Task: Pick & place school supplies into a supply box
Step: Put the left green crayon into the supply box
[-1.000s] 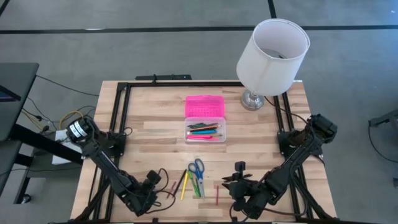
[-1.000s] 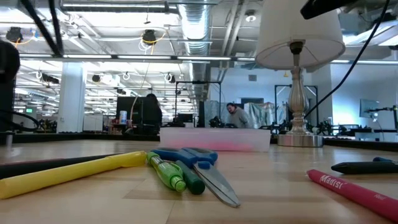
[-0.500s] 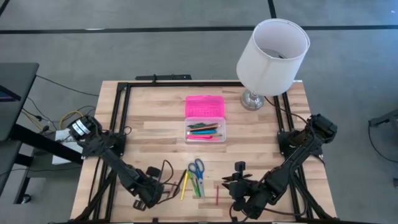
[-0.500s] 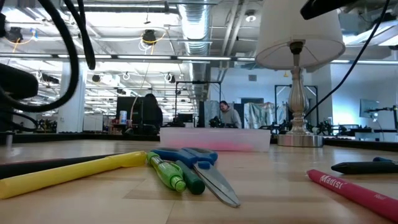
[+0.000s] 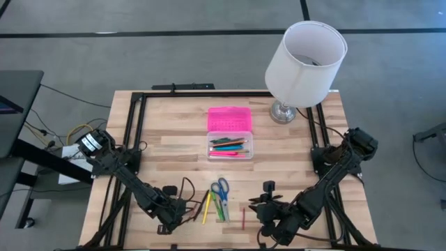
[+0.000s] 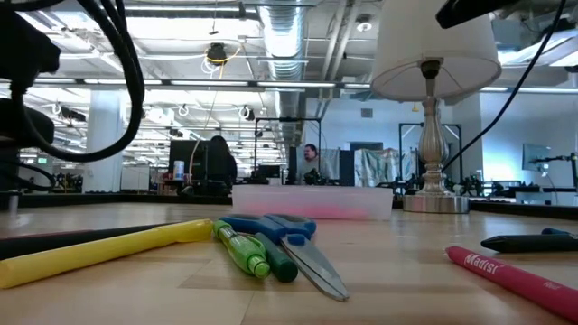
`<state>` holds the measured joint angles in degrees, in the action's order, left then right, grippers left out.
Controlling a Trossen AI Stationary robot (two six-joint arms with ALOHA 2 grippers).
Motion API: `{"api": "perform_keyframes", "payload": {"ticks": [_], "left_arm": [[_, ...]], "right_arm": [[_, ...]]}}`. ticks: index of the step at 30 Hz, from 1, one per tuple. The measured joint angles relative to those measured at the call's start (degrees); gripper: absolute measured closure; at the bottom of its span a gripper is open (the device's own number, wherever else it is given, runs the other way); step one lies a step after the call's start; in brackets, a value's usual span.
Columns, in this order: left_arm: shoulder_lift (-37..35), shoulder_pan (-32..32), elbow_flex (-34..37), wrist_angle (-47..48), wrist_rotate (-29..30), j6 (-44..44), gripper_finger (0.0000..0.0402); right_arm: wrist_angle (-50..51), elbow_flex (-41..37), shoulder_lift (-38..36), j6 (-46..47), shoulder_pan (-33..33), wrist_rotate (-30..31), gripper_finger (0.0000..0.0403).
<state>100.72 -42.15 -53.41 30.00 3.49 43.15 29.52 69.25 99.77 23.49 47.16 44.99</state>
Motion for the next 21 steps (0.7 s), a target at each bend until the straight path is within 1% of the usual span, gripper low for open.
{"api": "perform_keyframes", "payload": {"ticks": [3,5,11,14,17,21], "left_arm": [[0.1,0.0,0.0,-0.4,2.1,0.9,0.0296],[0.1,0.0,0.0,-0.4,3.3,1.2,0.0306],[0.1,0.1,0.0,-0.2,3.9,-0.1,0.0363],[0.1,0.1,0.0,-0.2,3.8,-1.4,0.0384],[0.1,0.1,0.0,0.3,3.8,-1.8,0.0390],[0.1,0.1,-0.1,1.7,4.2,-1.0,0.0382]], "right_arm": [[0.0,0.0,0.0,0.0,0.0,0.0,0.0305],[0.0,0.0,0.0,0.0,0.0,0.0,0.0305],[0.0,0.0,0.0,0.0,0.0,0.0,0.0305],[0.0,0.0,0.0,0.0,0.0,0.0,0.0305],[0.0,0.0,0.0,0.0,0.0,0.0,0.0305],[0.0,0.0,0.0,0.0,0.0,0.0,0.0305]]}}
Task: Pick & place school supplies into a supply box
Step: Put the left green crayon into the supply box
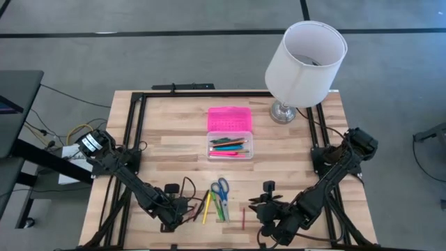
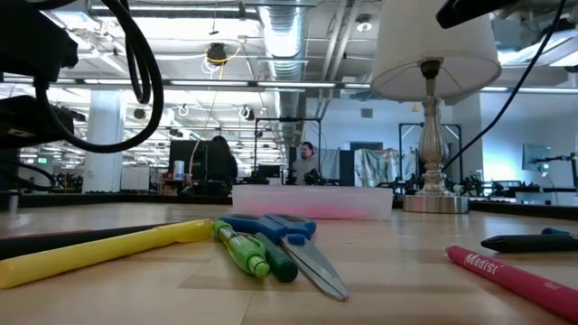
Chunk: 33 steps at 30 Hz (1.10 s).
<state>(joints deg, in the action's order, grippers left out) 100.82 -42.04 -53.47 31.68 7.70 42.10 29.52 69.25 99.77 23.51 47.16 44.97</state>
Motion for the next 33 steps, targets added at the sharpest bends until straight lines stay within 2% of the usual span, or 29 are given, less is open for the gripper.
{"api": "perform_keyframes", "payload": {"ticks": [6,17,23,28,33], "left_arm": [[0.0,1.0,0.0,1.1,1.2,2.1,0.0388],[0.0,7.5,0.0,2.2,4.0,2.1,0.0385],[0.3,11.3,-2.2,5.5,5.5,-3.5,0.0388],[0.6,14.4,-6.6,12.1,10.5,-8.5,0.0396],[0.3,17.6,-10.1,16.0,10.4,-12.8,0.0396]], "right_arm": [[0.0,0.0,0.0,0.0,0.0,0.0,0.0305],[0.0,0.0,0.0,0.0,0.0,0.0,0.0305],[0.0,0.0,0.0,0.0,0.0,0.0,0.0305],[0.0,0.0,0.0,0.0,0.0,-0.1,0.0305],[0.0,0.0,0.0,0.0,0.1,-0.3,0.0305]]}}
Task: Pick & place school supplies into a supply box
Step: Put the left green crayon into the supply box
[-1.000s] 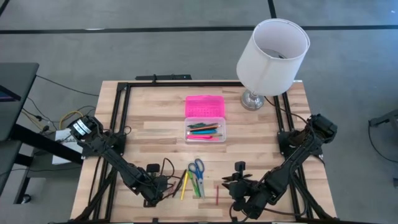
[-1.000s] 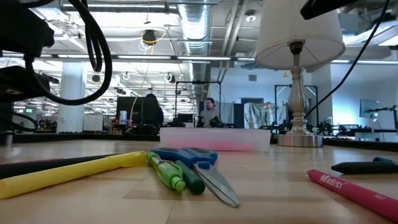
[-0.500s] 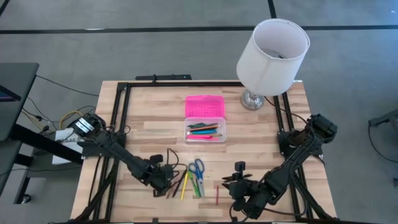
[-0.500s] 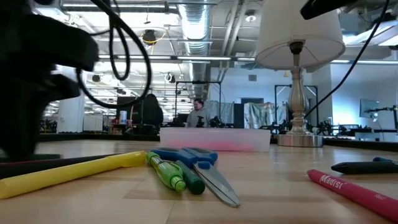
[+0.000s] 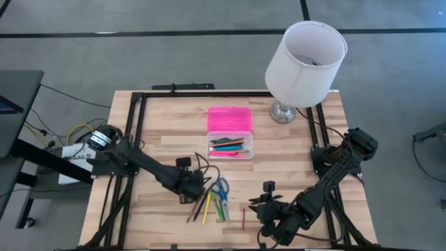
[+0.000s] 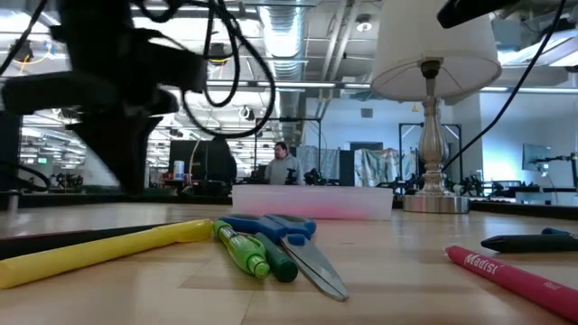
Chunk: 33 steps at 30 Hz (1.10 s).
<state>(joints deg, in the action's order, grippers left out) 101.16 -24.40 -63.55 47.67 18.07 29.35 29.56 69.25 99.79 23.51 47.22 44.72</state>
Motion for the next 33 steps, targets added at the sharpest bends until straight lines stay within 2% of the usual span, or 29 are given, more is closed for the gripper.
{"api": "perform_keyframes", "payload": {"ticks": [6,12,15,18,24,29,33], "left_arm": [[0.0,4.7,-5.0,1.1,2.8,-7.7,0.0396],[-0.1,10.8,-9.5,-1.4,6.7,-18.8,0.0396],[-0.2,14.3,-10.0,-6.1,6.1,-24.7,0.0396],[-0.1,17.8,-10.0,-11.7,3.0,-28.8,0.0396],[0.3,23.8,-10.1,-20.5,-2.8,-31.2,0.0396],[0.3,27.4,-10.1,-22.0,-4.4,-27.4,0.0393],[0.3,28.7,-10.1,-21.9,-5.3,-27.8,0.0390]], "right_arm": [[0.0,0.0,0.0,0.0,0.0,-1.2,0.0305],[0.0,0.0,0.0,0.0,0.0,-1.3,0.0305],[0.0,0.0,0.0,0.0,0.0,-1.3,0.0305],[0.0,0.0,0.0,0.0,0.0,-1.3,0.0305],[0.0,0.0,0.0,0.0,0.0,-1.3,0.0305],[0.0,0.0,0.0,0.0,0.0,-1.3,0.0305],[0.0,0.0,0.0,0.0,0.0,-1.3,0.0305]]}}
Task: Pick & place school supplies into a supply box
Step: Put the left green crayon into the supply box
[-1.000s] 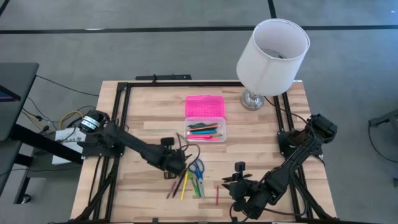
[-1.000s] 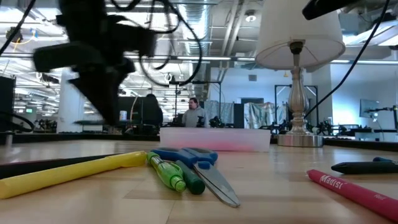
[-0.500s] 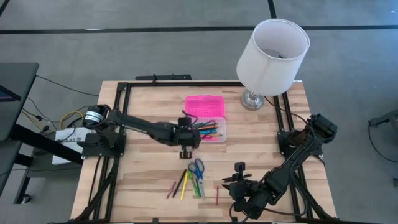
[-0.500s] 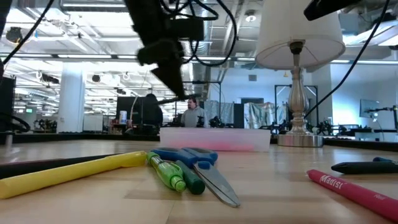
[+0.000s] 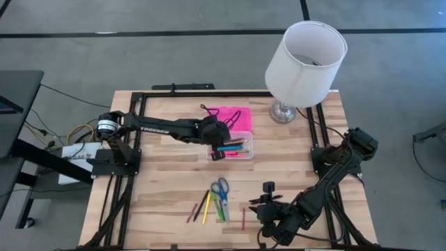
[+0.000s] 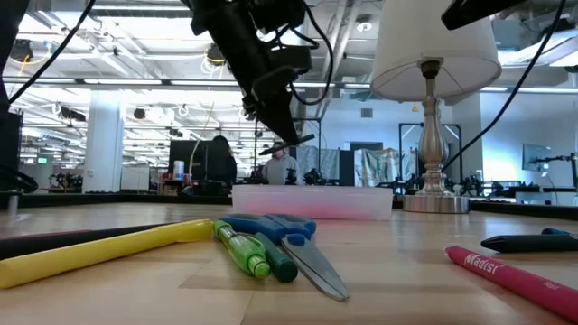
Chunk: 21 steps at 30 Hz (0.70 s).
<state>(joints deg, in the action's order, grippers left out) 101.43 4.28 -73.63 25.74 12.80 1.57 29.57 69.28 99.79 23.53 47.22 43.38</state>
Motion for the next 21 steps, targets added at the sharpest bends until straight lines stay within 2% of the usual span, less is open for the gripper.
{"api": "perform_keyframes", "payload": {"ticks": [5,9,16,21], "left_arm": [[0.0,0.0,0.0,-0.6,-1.0,-4.0,0.0389],[1.7,0.5,0.8,-5.0,-1.5,-7.5,0.0389],[9.3,3.6,0.8,-8.0,-2.0,-10.5,0.0388],[11.4,5.3,0.6,-7.1,-2.0,-11.4,0.0388]], "right_arm": [[0.0,0.0,0.0,0.0,0.0,0.0,0.0305],[0.0,0.0,0.0,0.0,0.0,0.0,0.0305],[0.8,0.0,0.0,0.0,-0.1,-0.1,0.0305],[1.4,0.0,0.0,0.4,0.3,-0.1,0.0305]]}}
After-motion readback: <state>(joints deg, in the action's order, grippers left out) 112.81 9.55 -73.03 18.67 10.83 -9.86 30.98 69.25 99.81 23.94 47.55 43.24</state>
